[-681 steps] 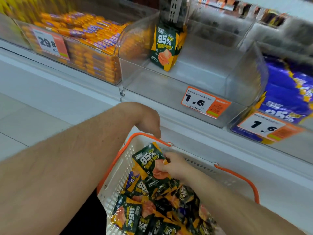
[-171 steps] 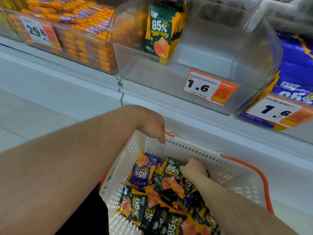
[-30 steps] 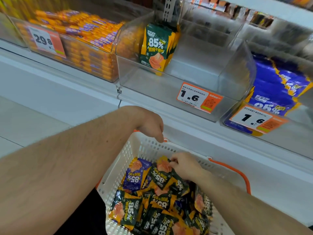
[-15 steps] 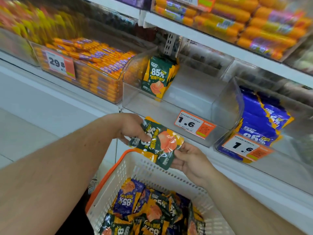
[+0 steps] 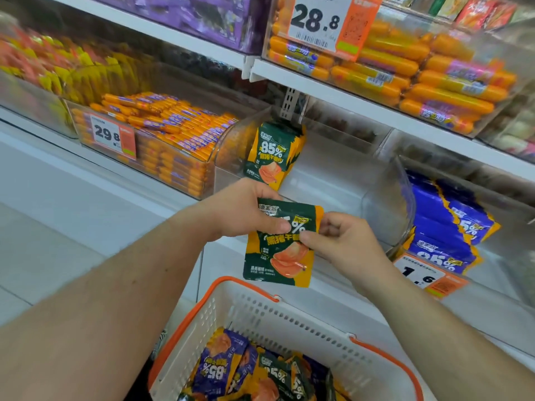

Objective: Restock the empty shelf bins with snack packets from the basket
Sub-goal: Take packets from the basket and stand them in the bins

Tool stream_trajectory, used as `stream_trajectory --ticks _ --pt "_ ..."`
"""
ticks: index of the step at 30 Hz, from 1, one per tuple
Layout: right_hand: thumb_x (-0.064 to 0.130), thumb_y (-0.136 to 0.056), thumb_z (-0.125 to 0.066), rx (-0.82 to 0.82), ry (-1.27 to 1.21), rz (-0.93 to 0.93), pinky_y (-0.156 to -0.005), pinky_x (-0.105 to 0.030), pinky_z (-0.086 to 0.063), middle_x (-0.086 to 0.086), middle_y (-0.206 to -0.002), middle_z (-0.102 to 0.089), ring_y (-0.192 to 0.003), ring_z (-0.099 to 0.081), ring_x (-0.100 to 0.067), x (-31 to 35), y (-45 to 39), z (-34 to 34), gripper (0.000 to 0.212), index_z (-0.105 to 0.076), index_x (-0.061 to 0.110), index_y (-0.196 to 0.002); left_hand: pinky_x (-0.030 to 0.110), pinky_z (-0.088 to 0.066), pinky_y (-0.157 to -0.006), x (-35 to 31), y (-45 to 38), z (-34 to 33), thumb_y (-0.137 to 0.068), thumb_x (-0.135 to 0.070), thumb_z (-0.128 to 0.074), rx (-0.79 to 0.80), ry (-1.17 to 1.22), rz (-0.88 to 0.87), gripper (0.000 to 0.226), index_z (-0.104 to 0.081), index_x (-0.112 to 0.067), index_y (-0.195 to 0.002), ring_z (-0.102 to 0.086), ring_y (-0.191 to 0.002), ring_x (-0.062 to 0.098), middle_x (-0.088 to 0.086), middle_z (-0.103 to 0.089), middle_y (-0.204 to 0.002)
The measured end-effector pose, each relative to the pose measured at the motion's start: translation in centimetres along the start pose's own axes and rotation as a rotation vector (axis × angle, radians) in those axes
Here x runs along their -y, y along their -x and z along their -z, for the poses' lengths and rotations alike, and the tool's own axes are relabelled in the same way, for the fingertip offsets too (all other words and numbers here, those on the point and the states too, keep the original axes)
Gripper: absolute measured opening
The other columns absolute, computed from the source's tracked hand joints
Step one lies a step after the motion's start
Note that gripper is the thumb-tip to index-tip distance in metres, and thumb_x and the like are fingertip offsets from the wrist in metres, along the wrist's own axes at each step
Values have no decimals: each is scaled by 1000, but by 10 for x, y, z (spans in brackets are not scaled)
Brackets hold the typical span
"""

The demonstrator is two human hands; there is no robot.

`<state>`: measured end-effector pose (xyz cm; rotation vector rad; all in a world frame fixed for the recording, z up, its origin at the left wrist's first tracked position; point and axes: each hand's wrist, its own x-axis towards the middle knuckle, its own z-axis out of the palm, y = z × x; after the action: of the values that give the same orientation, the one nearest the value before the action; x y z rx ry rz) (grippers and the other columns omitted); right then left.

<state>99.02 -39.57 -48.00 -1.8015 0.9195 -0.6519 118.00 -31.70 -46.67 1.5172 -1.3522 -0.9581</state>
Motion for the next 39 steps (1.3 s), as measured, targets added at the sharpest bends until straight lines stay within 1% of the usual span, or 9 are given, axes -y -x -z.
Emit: stream_trajectory --ticks 4,6,9,12,19,25,28,33,39 --pt "-1 -88 -67 86 -93 -39 -50 -19 -42 -11 -70 -71 -59 -59 -17 14 -9 -5 15 -72 12 -82 30 -58 -69 1 -4 2 -74 -20 -83 -168 28 -51 22 -70 -23 -91 -71 -79 12 -1 -74 -88" --pt "0 -89 -65 -4 -118 -36 -39 -16 -32 -3 -49 -60 -40 -45 -11 24 -17 -1 14 -68 7 -77 30 -57 -74 4 -9 5 -78 -35 -79 -372 25 -77 27 -66 -28 -101 -68 -84 10 -3 -71 -93" --pt "10 -87 -71 -192 -135 46 -42 -24 -36 -6 -45 -54 -41 -47 -17 40 -40 10 22 -68 12 -66 24 -50 -74 4 -13 12 -81 -39 -74 -729 36 -81 35 -59 -23 -108 -59 -79 0 -7 -63 -91" --pt "14 -88 -72 -298 -125 85 -42 -24 -39 0 -41 -52 -44 -50 -17 49 -70 15 33 -65 16 -56 36 -46 -92 14 -19 18 -76 -45 -77 -936 -227 -21 59 -54 -14 -121 -52 -108 18 0 -56 -115" --pt "18 -90 -69 -250 195 -8 -57 -29 -42 -12 -61 -49 -43 -59 -9 30 -148 -8 31 -56 6 -66 51 -27 -110 39 -29 3 -66 -66 -75 -868 -423 225 107 -26 -15 -147 -20 -143 29 6 -18 -156" --pt "20 -89 -71 -237 282 -39 -71 -48 -56 -4 -49 -49 -63 -70 -27 22 -180 -33 54 -39 16 -45 51 -24 -112 41 -34 0 -67 -63 -76 -863 -394 235 112 -18 -17 -150 -12 -146 24 2 -9 -160" --pt "20 -89 -71 -235 276 -63 -82 -53 -57 1 -52 -54 -76 -73 -31 22 -187 -42 40 -50 16 -55 50 -25 -111 40 -35 0 -66 -62 -77 -872 -377 229 111 -19 -17 -149 -13 -146 25 2 -11 -159" --pt "29 -88 -71 -250 318 -109 -82 -50 -58 -13 -68 -70 -80 -73 -30 18 -194 -44 35 -58 10 -62 49 -22 -113 36 -35 -1 -70 -63 -74 -842 -384 262 111 -13 -17 -151 -10 -147 24 0 -6 -160" --pt "39 -81 -78 -287 313 -196 -72 -38 -62 -8 -64 -70 -63 -72 -20 19 -189 -41 34 -68 6 -78 48 -20 -114 34 -36 -3 -72 -62 -74 -845 -380 281 109 -13 -17 -151 -11 -147 24 0 -6 -160"
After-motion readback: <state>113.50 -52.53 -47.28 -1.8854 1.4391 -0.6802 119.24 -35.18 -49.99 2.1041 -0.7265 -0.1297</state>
